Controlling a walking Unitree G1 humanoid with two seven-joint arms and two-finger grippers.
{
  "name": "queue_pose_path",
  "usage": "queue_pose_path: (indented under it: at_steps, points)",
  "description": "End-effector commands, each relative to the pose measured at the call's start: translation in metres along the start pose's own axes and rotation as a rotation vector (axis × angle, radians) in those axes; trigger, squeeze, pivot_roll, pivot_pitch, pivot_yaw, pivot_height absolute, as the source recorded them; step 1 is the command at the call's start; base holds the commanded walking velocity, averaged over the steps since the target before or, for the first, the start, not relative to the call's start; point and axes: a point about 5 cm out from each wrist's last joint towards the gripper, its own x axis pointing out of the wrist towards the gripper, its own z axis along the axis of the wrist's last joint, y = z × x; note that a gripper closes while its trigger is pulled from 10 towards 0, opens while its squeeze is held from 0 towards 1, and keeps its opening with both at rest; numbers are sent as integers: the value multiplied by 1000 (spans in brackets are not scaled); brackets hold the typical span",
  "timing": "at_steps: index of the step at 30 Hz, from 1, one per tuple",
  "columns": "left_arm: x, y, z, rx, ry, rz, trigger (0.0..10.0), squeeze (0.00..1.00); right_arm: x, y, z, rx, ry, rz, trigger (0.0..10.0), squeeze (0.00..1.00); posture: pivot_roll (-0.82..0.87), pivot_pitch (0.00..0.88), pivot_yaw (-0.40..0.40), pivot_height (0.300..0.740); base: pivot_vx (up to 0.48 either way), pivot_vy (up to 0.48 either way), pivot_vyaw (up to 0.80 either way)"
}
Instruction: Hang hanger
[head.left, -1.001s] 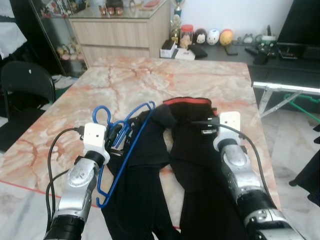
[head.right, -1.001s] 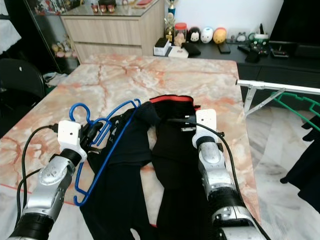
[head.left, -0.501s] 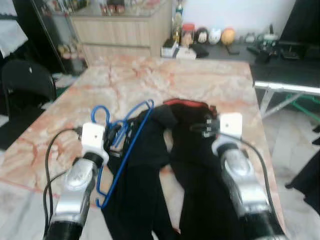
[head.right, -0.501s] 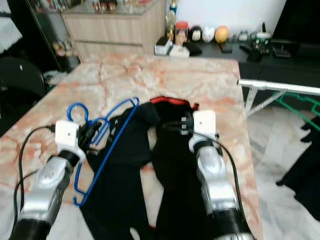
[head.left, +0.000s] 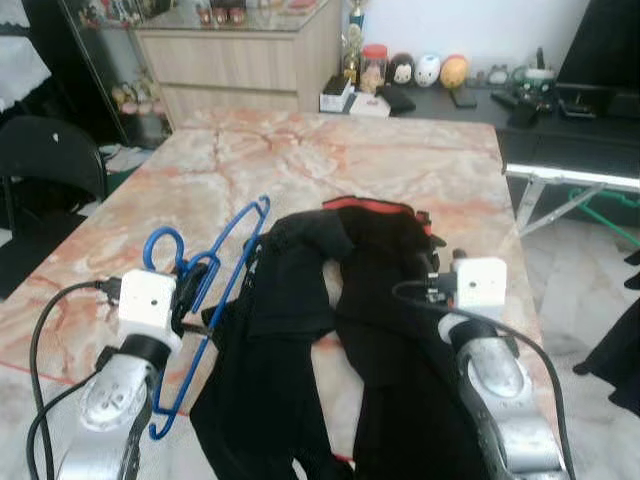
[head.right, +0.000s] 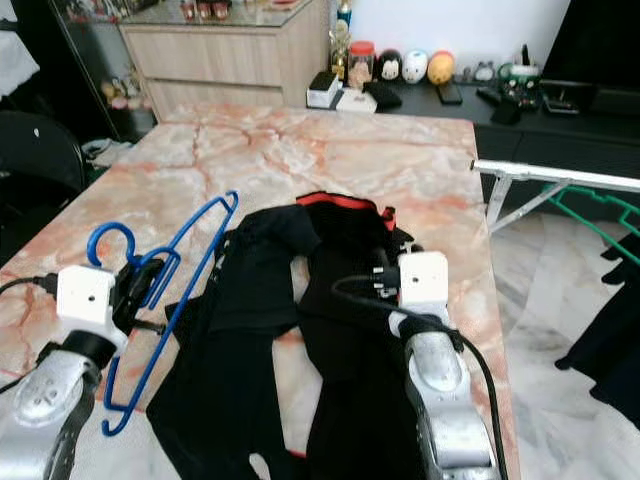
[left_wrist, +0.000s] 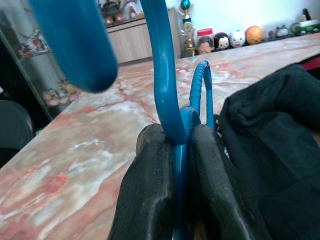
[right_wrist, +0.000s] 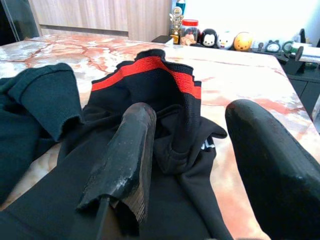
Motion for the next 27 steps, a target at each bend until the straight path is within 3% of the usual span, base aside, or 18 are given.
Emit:
queue_pose_path:
  at_steps: [1, 16, 27]
  points:
    - [0, -1, 10, 7, -21, 4, 10000, 0, -3, 0, 7, 11, -37, -14, 10000, 0, 54, 21, 27, 740, 0, 0, 0]
    - [11, -12, 22, -50, -55, 29, 10000, 0, -6, -4, 12, 7, -54, -44, 10000, 0, 49, 49, 29, 740, 0, 0, 0]
    - [11, -9, 21, -37, -45, 39, 10000, 0, -6, -7, 14, -4, -60, -53, 10000, 0, 51, 56, 29, 740, 0, 0, 0]
